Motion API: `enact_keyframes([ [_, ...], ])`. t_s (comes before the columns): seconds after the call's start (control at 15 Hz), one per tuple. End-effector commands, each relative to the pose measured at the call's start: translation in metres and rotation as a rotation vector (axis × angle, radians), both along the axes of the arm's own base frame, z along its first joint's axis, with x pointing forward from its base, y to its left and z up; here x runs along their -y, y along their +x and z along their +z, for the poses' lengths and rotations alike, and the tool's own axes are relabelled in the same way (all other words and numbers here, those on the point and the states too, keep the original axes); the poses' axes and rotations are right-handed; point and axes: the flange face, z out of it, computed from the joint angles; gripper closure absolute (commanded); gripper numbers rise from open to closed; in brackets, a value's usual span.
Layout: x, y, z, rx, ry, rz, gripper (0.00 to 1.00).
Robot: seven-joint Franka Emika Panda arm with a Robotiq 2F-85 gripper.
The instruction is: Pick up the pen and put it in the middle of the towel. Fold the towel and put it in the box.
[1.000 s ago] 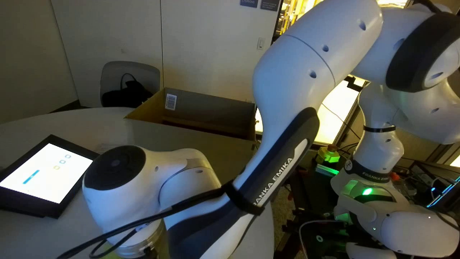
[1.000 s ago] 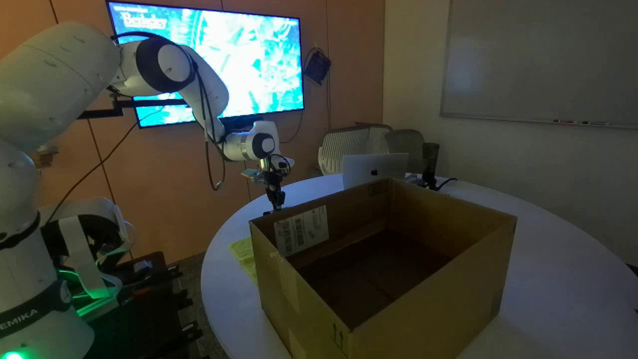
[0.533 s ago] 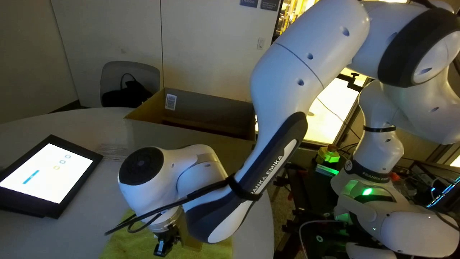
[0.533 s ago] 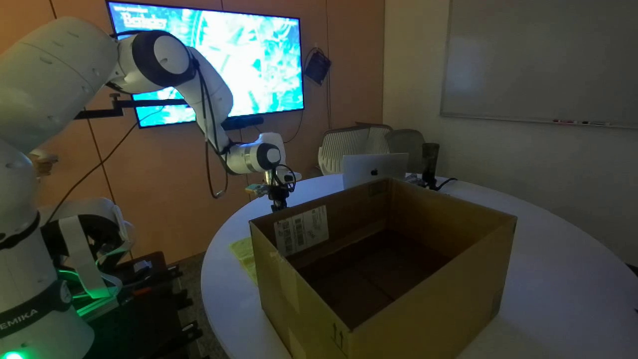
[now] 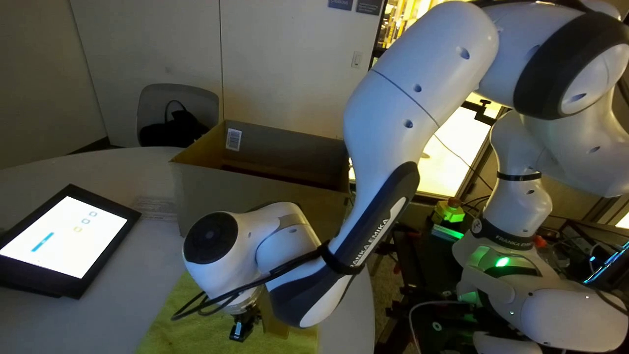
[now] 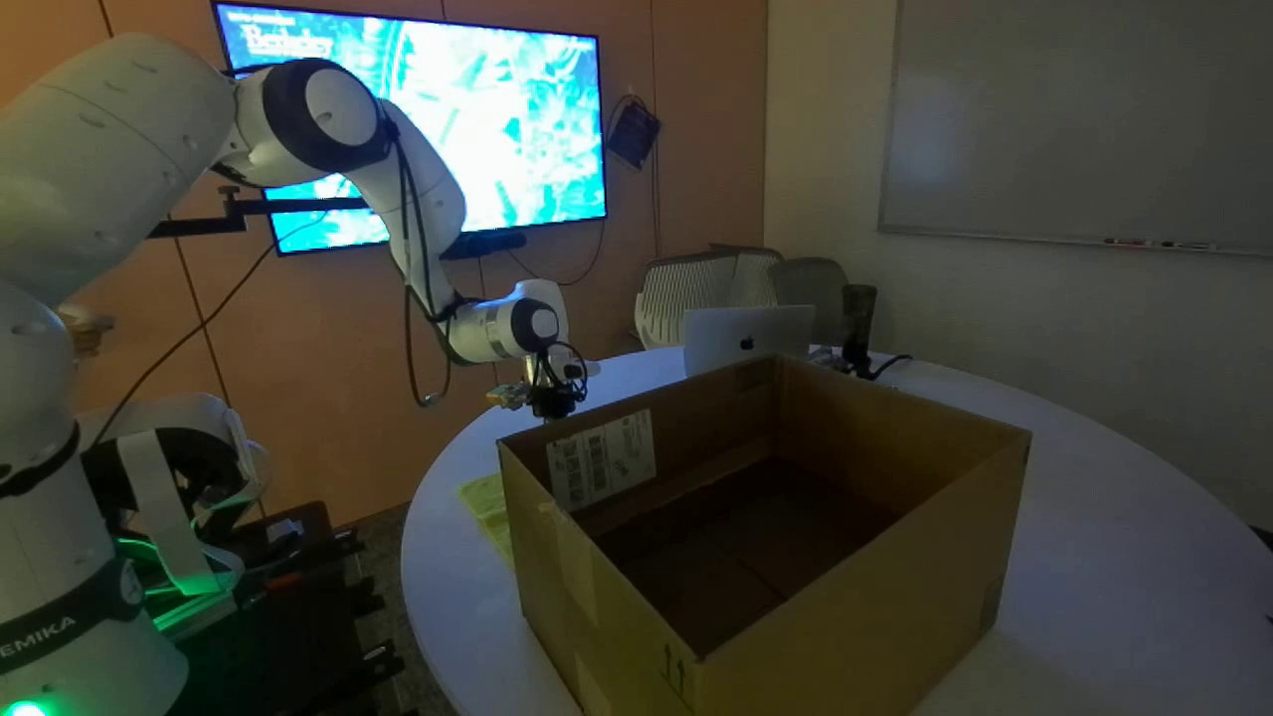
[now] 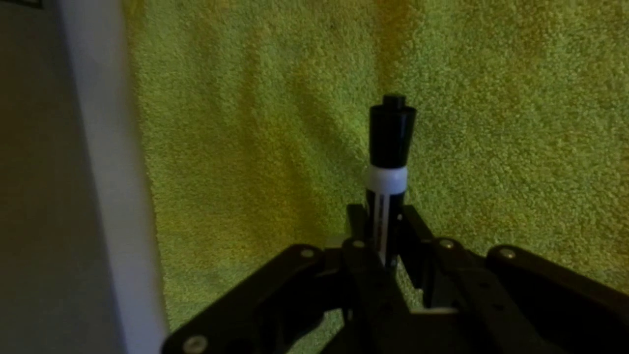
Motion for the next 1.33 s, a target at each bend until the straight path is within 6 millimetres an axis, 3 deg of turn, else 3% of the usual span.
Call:
enact_keyframes([
  [0.0, 0.004, -0.007, 0.005, 0.017, -0.004, -0.026, 0.93],
  [0.13, 0.005, -0.009, 0.002, 0.018, 0.000, -0.043, 0.90],
  [0.2, 0.005, -0.009, 0.003, 0.022, 0.001, -0.050, 0.60],
  [0.33, 0.006, -0.010, 0.004, 0.030, 0.006, -0.064, 0.54],
  [0.73, 0.007, -0.013, 0.026, 0.079, 0.032, -0.094, 0.04],
  [0.8, 0.009, -0.015, 0.033, 0.085, 0.038, -0.101, 0.00],
  [1.27, 0.037, -0.063, 0.085, 0.132, 0.205, -0.164, 0.00],
])
